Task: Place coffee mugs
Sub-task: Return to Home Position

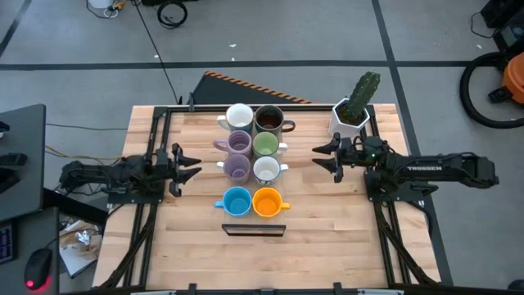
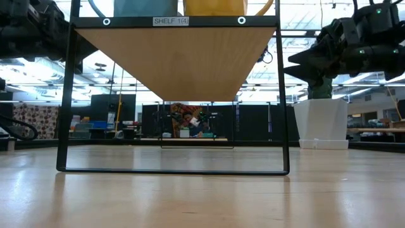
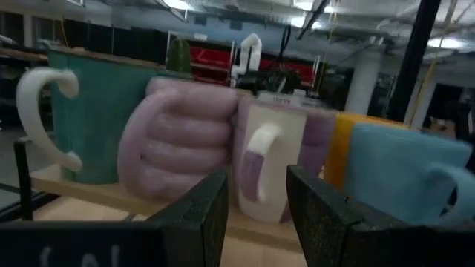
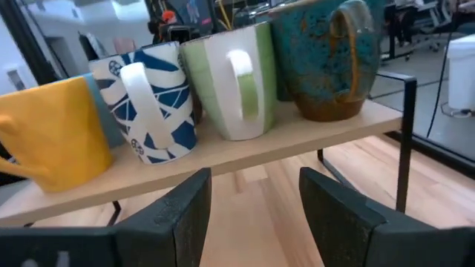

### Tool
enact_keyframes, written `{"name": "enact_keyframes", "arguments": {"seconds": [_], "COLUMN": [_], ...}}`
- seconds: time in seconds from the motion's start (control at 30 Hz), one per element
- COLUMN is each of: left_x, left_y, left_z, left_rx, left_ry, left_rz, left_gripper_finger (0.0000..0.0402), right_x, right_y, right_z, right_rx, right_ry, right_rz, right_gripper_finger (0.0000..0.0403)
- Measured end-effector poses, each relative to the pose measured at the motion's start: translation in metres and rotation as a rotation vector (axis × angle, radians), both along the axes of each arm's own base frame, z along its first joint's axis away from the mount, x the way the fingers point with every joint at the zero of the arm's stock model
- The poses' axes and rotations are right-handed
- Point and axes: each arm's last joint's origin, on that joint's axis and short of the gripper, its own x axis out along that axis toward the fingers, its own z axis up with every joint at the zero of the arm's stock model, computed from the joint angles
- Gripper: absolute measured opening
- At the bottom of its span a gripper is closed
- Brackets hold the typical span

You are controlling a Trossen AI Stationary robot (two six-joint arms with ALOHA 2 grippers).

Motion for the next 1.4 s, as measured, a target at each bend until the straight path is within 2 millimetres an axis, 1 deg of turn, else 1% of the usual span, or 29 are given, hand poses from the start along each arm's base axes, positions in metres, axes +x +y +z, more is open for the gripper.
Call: {"name": "enact_keyframes", "arguments": {"seconds": [0.17, 0.27, 0.4, 0.6, 0.7, 1.4], "left_x": [-0.0002, 0.0002, 0.0002, 0.0004, 0.0004, 0.0004], "left_y": [-0.0018, -0.0029, -0.0042, -0.0042, -0.0042, -0.0042], "left_z": [0.0015, 0.0000, -0.0006, -0.0017, -0.0017, -0.0019], "left_rx": [0.013, -0.039, -0.119, -0.128, -0.128, -0.128], "left_ry": [-0.013, -0.006, -0.013, -0.004, -0.003, -0.003], "left_rz": [-0.008, -0.029, -0.056, -0.057, -0.057, -0.057], "left_gripper_finger": [0.0141, 0.0141, 0.0141, 0.0141, 0.0141, 0.0141], "right_x": [-0.0038, -0.0067, -0.0068, -0.0076, -0.0079, -0.0079], "right_y": [0.0003, 0.0014, 0.0007, -0.0031, -0.0042, -0.0043], "right_z": [-0.0011, -0.0026, -0.0020, -0.0020, -0.0020, -0.0020], "right_rx": [0.013, 0.007, 0.007, 0.076, 0.094, 0.088], "right_ry": [-0.071, -0.114, -0.120, -0.137, -0.143, -0.141], "right_rz": [-0.003, -0.002, -0.024, -0.157, -0.195, -0.197], "right_gripper_finger": [0.0210, 0.0210, 0.0210, 0.0210, 0.0210, 0.0210]}}
